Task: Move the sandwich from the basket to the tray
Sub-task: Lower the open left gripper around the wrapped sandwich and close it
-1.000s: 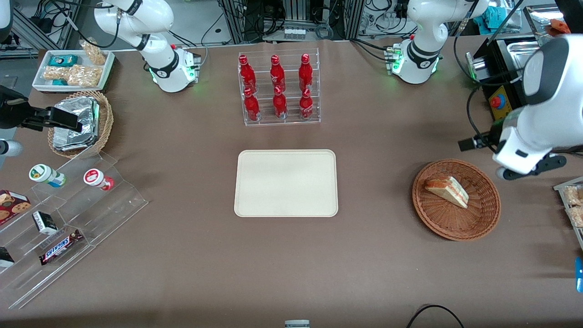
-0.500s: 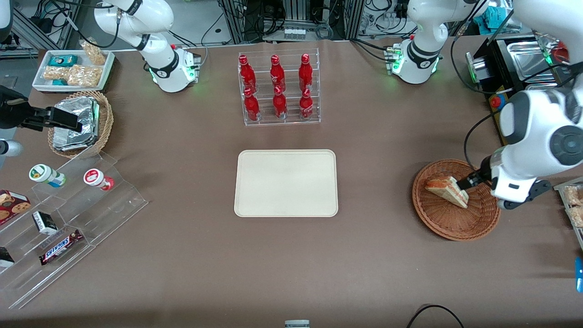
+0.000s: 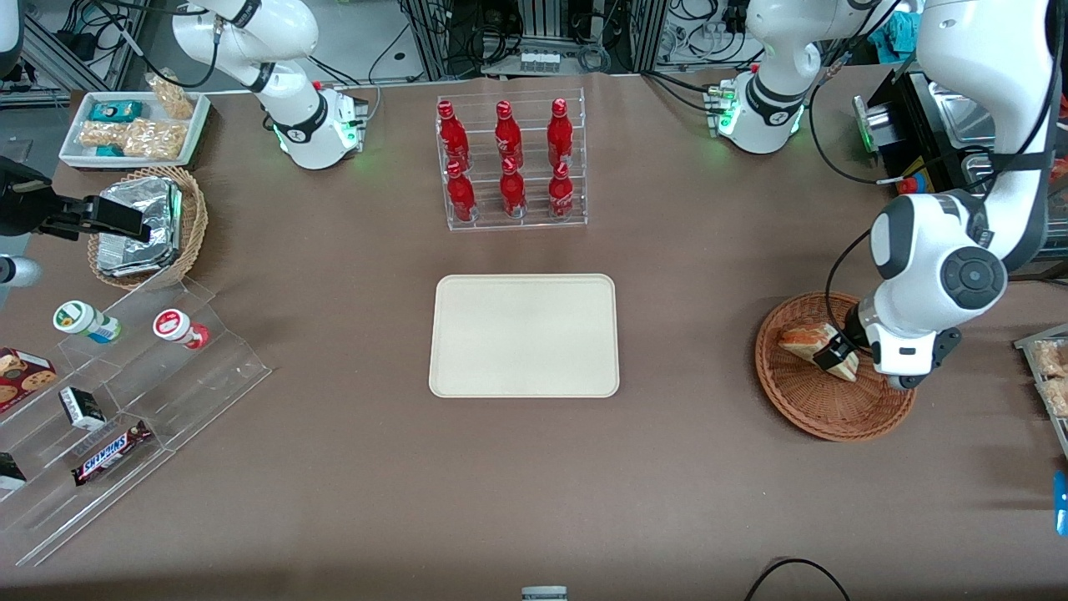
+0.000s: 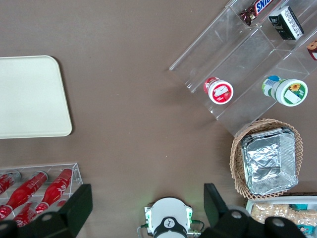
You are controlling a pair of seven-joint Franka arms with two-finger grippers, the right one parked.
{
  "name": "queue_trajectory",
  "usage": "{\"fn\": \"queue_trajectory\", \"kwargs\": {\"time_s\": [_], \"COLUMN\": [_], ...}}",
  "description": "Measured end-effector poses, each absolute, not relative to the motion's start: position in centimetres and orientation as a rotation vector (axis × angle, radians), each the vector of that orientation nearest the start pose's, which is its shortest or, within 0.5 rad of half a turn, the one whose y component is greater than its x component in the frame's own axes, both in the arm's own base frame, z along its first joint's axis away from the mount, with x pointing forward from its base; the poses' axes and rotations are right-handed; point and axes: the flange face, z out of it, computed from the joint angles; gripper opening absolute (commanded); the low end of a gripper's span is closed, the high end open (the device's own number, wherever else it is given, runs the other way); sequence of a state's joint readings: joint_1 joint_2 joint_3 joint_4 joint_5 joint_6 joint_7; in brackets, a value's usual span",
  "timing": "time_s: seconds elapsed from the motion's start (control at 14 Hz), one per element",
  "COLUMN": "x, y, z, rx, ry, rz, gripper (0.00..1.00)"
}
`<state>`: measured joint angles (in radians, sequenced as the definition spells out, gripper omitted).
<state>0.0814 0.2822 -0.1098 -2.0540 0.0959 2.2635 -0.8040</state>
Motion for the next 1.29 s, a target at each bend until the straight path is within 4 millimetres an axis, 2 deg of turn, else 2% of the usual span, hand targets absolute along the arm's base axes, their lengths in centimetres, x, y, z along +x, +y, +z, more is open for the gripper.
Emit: {"fn": "queue_trajectory", "kwargs": {"time_s": [0.21,0.5,0.79,0.93,1.0,1.07,1.29], "x": [56.5,55.7,55.5,55.5,55.5,55.6,55.9], "y": [-1.2,-0.9,-0.9,-1.0,-1.0,-1.0,-0.9], "z": [26.9,25.7,24.8,24.5,24.6,24.6,24.9], "rx": [-2.891,-2.882,-2.84,-2.83,-2.826,-2.821,-2.818], "ry": [-1.093,-1.112,-1.208,-1.233,-1.244,-1.256,-1.271], "rz": [0.04,0.049,0.061,0.06,0.057,0.055,0.044], "gripper": [1.0,1.0,0.81,0.59,0.42,0.31,0.14]}}
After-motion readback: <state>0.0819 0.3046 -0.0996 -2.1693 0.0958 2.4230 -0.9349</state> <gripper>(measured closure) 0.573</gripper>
